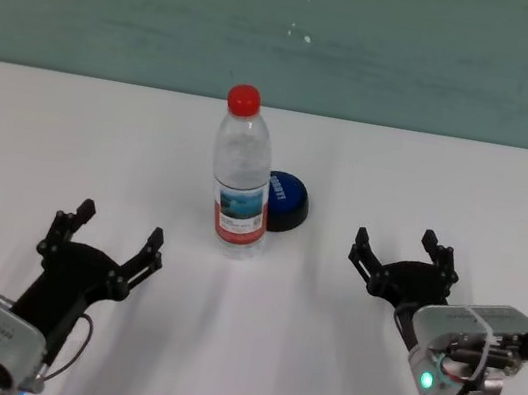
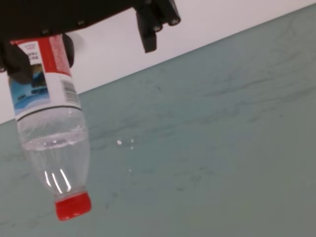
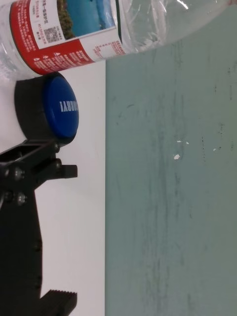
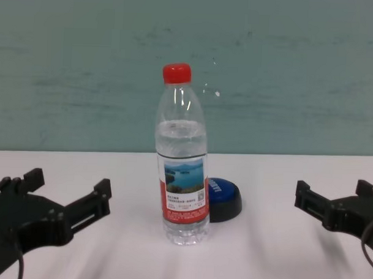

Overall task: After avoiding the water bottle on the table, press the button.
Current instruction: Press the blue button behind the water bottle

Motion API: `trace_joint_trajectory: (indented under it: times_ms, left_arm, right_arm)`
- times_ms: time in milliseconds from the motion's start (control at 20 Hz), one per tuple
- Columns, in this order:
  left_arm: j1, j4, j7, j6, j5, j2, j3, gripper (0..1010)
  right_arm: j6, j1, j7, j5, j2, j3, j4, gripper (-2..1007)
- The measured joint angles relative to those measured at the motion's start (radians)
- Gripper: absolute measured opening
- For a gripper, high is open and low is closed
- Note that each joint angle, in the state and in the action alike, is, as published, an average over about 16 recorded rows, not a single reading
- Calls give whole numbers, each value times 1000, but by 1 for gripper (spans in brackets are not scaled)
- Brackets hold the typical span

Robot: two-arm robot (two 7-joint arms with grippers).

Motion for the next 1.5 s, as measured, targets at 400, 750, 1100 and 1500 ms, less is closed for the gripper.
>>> trace_joint_trajectory:
  times_ms: [400,750,1100,1500]
  left_arm:
    - [-8,5,-10,7,-14,-5,-9,1000]
    - [-7,4,-8,4,-12,-3,-7,1000]
    - [-6,3,-7,3,-10,-3,-6,1000]
    - [-5,3,-7,2,-10,-2,-6,1000]
  right_arm:
    - [0,0,1,0,0,0,-1,1004]
    - [20,-11,36,11,20,15,-25,1004]
    - [62,-35,113,34,69,59,-78,1004]
    - [118,-78,212,60,130,113,-170,1004]
